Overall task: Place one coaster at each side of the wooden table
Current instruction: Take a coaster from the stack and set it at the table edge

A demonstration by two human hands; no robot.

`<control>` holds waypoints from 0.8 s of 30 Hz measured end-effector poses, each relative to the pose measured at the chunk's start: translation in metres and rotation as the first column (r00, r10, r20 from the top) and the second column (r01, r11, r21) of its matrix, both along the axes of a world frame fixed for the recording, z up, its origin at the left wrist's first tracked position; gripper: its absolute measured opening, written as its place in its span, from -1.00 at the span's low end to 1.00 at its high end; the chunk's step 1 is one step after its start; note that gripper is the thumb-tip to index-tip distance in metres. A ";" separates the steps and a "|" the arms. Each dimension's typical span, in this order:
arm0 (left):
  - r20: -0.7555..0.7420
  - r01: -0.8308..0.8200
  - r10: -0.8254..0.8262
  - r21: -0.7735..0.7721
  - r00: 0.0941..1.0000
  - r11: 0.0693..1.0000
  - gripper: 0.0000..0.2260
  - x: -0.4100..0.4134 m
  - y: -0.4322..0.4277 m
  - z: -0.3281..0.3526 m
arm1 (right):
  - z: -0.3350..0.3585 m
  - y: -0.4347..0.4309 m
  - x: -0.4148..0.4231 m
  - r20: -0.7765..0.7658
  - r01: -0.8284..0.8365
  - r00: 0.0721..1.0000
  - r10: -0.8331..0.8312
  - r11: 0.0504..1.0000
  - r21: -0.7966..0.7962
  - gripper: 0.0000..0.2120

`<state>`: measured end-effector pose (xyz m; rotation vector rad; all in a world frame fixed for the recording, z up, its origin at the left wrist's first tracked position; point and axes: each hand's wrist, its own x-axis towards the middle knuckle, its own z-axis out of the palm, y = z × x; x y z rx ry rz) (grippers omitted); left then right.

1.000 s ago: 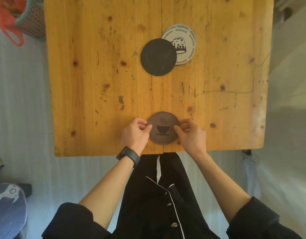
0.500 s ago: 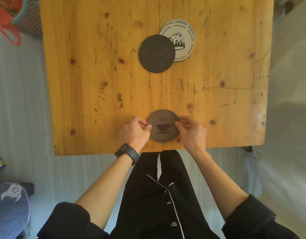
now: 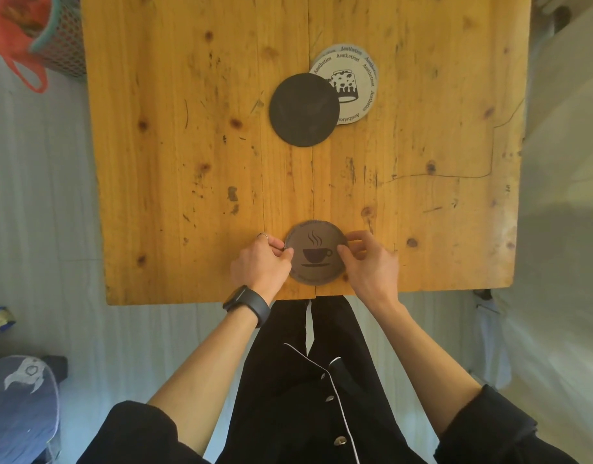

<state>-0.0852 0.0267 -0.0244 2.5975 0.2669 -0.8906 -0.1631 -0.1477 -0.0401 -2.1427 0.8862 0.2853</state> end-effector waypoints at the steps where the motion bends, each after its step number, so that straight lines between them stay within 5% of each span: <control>1: 0.001 0.001 -0.001 0.001 1.000 1.000 -0.82 -0.001 0.000 0.000 | 0.000 0.001 -0.001 0.002 -0.003 1.000 0.003 1.000 -0.003 -0.84; 10: 0.024 0.007 -0.008 0.009 1.000 1.000 -0.80 -0.001 0.000 0.000 | 0.000 0.006 -0.003 0.051 0.003 0.999 -0.002 1.000 -0.030 -0.83; 13: 0.207 0.206 -0.218 0.076 0.954 0.976 -0.72 -0.006 0.003 -0.003 | -0.001 0.008 -0.004 0.072 -0.037 0.997 0.042 0.997 -0.069 -0.83; 16: 0.356 0.426 -0.464 0.184 0.811 0.886 -0.71 -0.015 0.004 -0.009 | -0.003 0.007 -0.006 0.088 -0.140 0.984 0.158 0.973 -0.183 -0.80; 21: 0.373 0.521 -0.541 0.163 0.754 0.838 -0.72 -0.010 0.006 -0.012 | 0.005 0.000 0.002 0.023 -0.337 0.934 0.356 0.903 -0.267 -0.82; 24: 0.334 0.569 -0.572 0.116 0.749 0.814 -0.75 0.003 0.009 -0.007 | 0.014 -0.008 0.022 -0.152 -0.455 0.890 0.430 0.859 -0.235 -0.80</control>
